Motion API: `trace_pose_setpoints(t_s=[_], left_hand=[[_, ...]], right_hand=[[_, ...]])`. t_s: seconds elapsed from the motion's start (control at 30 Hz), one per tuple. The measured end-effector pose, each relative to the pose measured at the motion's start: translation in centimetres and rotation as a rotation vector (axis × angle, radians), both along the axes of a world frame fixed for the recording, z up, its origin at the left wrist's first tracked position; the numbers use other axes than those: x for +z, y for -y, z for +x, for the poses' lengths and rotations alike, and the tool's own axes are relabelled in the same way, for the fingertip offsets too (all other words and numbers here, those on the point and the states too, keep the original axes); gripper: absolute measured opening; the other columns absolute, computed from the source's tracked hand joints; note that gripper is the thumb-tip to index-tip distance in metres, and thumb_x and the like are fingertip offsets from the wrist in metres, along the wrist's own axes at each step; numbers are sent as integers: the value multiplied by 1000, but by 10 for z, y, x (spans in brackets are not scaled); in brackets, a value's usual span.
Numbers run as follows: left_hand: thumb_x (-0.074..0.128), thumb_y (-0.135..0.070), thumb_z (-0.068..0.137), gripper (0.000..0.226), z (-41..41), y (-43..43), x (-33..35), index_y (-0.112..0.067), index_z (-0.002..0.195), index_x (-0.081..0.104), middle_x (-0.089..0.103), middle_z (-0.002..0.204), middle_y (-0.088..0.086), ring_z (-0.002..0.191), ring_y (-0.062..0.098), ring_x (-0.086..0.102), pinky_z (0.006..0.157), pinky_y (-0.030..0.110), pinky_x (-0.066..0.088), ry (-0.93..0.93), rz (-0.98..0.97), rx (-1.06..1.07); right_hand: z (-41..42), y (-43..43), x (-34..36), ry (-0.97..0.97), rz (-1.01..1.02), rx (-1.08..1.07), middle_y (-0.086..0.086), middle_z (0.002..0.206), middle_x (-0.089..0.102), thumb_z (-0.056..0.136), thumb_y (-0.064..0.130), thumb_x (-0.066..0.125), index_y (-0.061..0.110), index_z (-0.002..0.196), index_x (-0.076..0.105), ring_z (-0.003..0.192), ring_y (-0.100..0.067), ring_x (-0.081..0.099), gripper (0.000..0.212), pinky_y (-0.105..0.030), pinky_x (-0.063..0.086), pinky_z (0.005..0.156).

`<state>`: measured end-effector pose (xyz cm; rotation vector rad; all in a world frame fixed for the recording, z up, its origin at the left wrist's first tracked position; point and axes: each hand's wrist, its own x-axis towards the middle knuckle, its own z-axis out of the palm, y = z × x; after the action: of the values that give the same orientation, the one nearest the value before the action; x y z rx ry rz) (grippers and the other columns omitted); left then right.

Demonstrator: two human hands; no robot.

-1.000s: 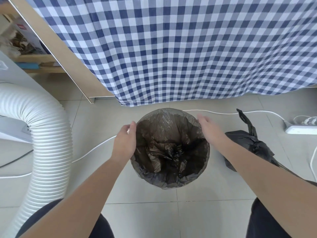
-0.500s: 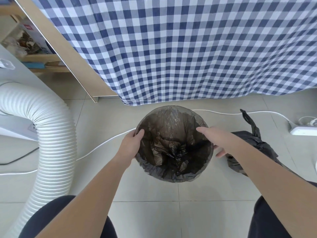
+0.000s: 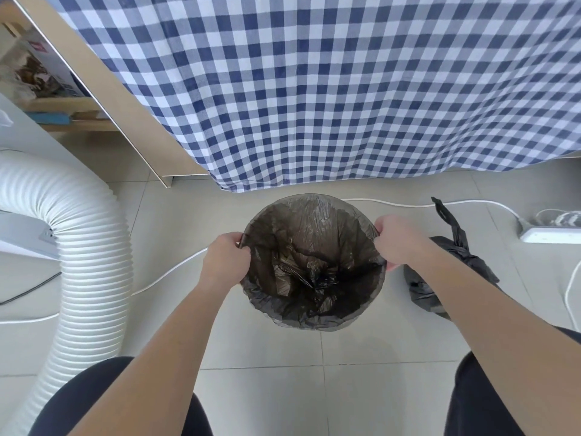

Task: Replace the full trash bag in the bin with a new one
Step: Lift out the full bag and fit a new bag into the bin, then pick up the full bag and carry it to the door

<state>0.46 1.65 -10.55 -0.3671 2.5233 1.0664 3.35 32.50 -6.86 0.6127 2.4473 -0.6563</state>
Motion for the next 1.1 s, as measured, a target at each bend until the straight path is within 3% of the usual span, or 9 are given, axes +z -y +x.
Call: trace_pose_setpoints(t_s=[0.13, 0.3, 0.37, 0.4, 0.53, 0.63, 0.87, 1.0, 1.1], left_hand=[[54, -16, 94, 22, 1, -1, 0, -24, 94, 75, 75, 81, 7, 71, 32, 74, 65, 51, 66, -26, -35, -59], [57, -15, 99, 17, -2, -1, 4, -20, 102, 74, 77, 90, 9, 74, 32, 76, 62, 49, 67, 11, 1, -69], [63, -21, 100, 11, -4, 2, 4, -20, 105, 73, 78, 97, 9, 79, 30, 77, 68, 48, 68, 61, 32, -69], [67, -27, 99, 14, -4, 3, 5, -21, 110, 73, 79, 105, 8, 85, 29, 76, 76, 48, 67, 70, 5, -94], [74, -53, 93, 78, -6, 0, 13, -16, 156, 47, 56, 152, 12, 134, 37, 55, 112, 50, 45, -56, -354, -249], [68, -52, 97, 77, -8, -18, 30, -15, 159, 42, 48, 159, 10, 145, 37, 43, 119, 50, 35, -231, -394, -275], [65, -37, 103, 52, -11, -95, 47, -26, 153, 53, 58, 152, -3, 140, 19, 52, 119, 36, 37, -363, -79, -469], [65, -30, 104, 50, -14, -148, 48, -27, 152, 55, 59, 152, -5, 141, 16, 52, 120, 32, 35, -348, -20, -604], [62, -25, 105, 48, -18, -184, 49, -26, 153, 55, 63, 146, -4, 127, 14, 61, 112, 28, 38, -344, -4, -710]], right_hand=[[3, 1, 1, -16, -26, -2, -18, 92, 72, 96, 1, 50, 7, 101, 63, 66, -33, 77, 15, -39, 66, 62], [5, 2, -1, -12, -88, -60, -22, 100, 69, 96, 0, 50, 4, 107, 62, 81, -42, 75, 17, -52, 65, 72], [6, -2, -2, -12, -109, -80, -18, 99, 70, 100, 12, 51, 7, 115, 60, 81, -38, 76, 17, -49, 65, 76], [7, -4, 0, -18, -109, -81, -14, 96, 70, 102, 22, 51, 11, 120, 57, 79, -34, 77, 22, -48, 65, 78], [13, -18, 5, -69, -81, -69, -4, 108, 62, 99, 51, 55, 18, 135, 49, 87, -25, 69, 49, -39, 63, 76], [19, -33, 10, -70, -24, -1, -7, 128, 61, 97, 54, 56, 18, 142, 48, 95, -23, 61, 58, -38, 57, 85], [38, -83, 29, -37, 63, 67, -4, 144, 58, 100, 50, 56, 19, 147, 48, 127, -26, 56, 57, -35, 41, 104], [56, -118, 30, -13, 140, 61, -8, 142, 56, 99, 43, 59, 16, 146, 49, 127, -29, 55, 55, -35, 42, 100], [67, -145, 23, 6, 188, 34, -11, 133, 58, 97, 39, 62, 12, 142, 51, 115, -30, 58, 54, -39, 48, 97]])
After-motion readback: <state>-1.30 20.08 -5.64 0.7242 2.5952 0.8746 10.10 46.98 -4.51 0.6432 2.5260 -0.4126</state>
